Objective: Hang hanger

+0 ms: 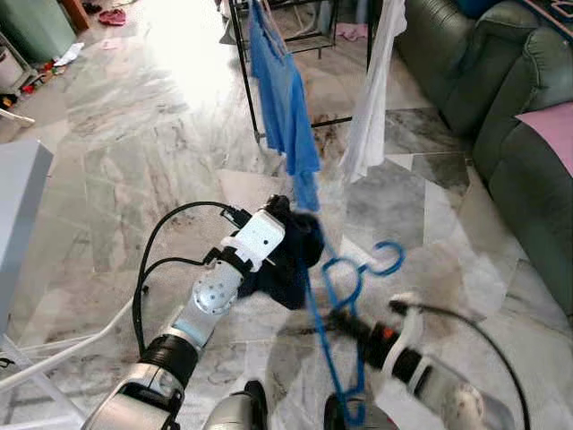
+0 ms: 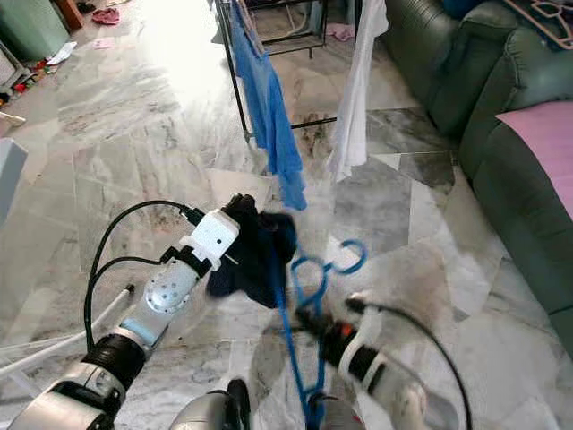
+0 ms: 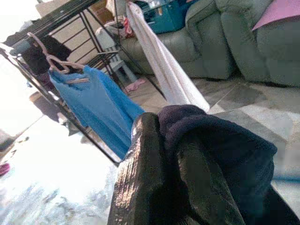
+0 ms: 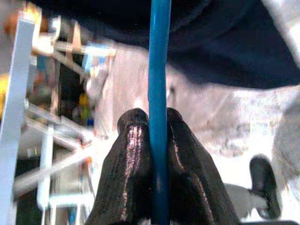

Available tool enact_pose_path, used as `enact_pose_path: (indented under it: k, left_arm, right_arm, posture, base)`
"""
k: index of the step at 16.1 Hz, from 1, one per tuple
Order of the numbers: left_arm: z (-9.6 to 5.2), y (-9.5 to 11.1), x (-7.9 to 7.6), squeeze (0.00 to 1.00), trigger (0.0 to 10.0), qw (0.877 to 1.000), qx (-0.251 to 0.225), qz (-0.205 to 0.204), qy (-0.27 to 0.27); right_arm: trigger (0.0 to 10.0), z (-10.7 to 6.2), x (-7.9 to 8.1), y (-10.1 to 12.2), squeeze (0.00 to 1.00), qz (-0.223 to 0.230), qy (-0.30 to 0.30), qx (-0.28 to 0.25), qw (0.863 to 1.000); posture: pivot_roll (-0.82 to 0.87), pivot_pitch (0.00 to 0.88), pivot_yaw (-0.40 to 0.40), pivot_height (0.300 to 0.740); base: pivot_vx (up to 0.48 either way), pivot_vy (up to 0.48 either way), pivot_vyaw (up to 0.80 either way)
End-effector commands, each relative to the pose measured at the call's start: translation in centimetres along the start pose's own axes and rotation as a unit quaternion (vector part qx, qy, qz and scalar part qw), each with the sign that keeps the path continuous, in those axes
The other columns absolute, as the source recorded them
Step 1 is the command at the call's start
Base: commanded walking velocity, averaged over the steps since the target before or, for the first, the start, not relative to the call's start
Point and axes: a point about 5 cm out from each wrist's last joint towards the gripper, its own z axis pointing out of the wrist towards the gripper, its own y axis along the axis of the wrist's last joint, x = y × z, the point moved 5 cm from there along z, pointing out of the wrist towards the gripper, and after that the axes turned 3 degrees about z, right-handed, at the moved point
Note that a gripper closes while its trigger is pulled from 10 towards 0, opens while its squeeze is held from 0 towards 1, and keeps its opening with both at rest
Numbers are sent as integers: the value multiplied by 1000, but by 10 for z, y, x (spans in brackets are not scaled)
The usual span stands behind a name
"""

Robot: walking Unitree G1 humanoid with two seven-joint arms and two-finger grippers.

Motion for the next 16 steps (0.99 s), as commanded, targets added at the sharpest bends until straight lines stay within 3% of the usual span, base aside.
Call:
enact_pose_path:
  k: [1, 7, 9, 13, 14, 15, 16]
  left_arm:
    - [3, 2, 12, 0, 10000, 1000, -3, 14, 21]
    - [4, 2, 24, 0, 10000, 998, -4, 22, 53]
    - [3, 1, 30, 0, 10000, 998, -3, 24, 66]
    - [3, 1, 29, 0, 10000, 998, -4, 16, 65]
    - [3, -1, 28, 0, 10000, 998, 2, 21, 63]
    - [2, -11, 28, 0, 10000, 997, 28, 32, 64]
    - [-1, -21, 27, 0, 10000, 996, 54, 39, 60]
  right_arm:
    - [10000, 0, 2, -14, 0, -11, 11, 27, 1000]
    - [10000, 0, 9, -24, 0, -23, 41, 50, 998]
    - [10000, 0, 4, -27, 0, -20, 33, 51, 998]
    - [10000, -3, 8, -39, 0, -46, 49, 86, 994]
    - [10000, -4, 6, -43, 0, -76, 47, 104, 991]
    - [10000, -6, -9, -45, 0, -155, 5, 136, 979]
    - [10000, -7, -20, -37, 0, -191, -30, 131, 972]
  posture:
    - [-123, 203, 91, 740]
    - [-122, 202, 91, 740]
    - [-114, 207, 95, 740]
    - [-114, 210, 96, 740]
    - [-114, 210, 96, 740]
    - [-115, 210, 101, 740]
    - [-115, 210, 101, 740]
  base:
    - [0, 0, 0]
    - [0, 0, 0]
    - [0, 0, 0]
    - [0, 0, 0]
    - [0, 0, 0]
    - [0, 0, 0]
    - [0, 0, 0]
